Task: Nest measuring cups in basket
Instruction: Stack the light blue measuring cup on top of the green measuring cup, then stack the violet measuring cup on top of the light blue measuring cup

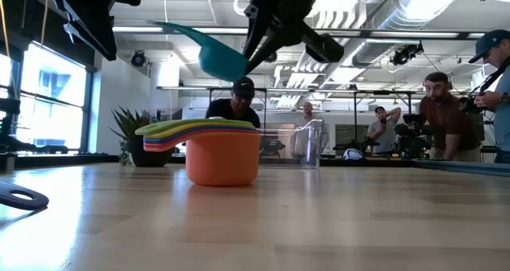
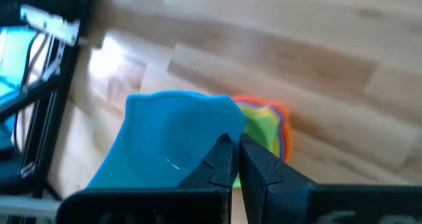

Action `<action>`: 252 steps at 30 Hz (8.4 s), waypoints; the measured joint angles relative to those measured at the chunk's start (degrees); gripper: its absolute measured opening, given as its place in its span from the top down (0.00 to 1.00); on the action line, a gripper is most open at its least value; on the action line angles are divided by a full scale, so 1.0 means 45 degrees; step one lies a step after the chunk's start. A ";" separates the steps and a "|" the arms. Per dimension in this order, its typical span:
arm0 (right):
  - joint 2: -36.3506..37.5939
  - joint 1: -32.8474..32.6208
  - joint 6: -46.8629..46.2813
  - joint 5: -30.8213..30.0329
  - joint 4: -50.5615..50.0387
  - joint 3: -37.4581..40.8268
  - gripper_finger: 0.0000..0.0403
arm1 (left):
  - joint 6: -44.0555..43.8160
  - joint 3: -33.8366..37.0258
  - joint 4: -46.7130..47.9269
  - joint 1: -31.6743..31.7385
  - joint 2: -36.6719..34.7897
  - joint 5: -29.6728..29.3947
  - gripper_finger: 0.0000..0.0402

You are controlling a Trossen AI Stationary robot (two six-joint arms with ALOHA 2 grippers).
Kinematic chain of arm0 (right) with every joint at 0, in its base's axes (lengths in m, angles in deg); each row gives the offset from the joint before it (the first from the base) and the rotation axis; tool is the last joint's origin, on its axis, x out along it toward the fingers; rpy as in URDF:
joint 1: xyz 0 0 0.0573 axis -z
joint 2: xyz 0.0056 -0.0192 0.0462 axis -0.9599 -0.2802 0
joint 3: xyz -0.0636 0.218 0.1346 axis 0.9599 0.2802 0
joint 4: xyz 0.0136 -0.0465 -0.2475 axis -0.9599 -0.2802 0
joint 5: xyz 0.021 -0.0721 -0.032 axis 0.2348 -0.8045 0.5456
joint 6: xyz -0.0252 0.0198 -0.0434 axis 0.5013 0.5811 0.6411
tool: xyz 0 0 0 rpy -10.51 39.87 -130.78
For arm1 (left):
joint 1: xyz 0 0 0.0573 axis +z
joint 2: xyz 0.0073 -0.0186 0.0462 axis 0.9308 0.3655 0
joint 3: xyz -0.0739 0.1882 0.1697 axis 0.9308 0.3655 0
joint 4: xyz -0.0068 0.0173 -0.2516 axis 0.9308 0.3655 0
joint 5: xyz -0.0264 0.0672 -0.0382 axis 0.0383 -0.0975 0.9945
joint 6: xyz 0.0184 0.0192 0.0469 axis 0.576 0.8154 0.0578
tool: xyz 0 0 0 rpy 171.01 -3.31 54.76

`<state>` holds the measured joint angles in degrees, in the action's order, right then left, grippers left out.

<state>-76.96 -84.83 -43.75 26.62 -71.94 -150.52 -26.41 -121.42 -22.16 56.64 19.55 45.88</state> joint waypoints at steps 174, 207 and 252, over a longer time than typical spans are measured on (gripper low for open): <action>0.1162 0.0528 0.6160 0.1661 -0.1141 0.0000 0.85 | 0.1712 -0.1860 -0.2383 -0.4937 0.8429 0.2618 0.99; 0.1157 0.1046 0.4415 0.0845 -0.1132 0.0000 0.85 | 1.4362 -0.2137 -0.0756 -0.2851 0.8774 0.2743 0.97; 0.1157 0.0636 0.6806 0.0803 0.3844 0.0000 0.85 | 0.4609 -0.2142 0.1065 -0.3248 0.4327 0.1882 0.84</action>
<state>-71.75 -81.97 -13.12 30.24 -54.64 -150.52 -5.67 -131.06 -17.37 42.03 39.02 54.35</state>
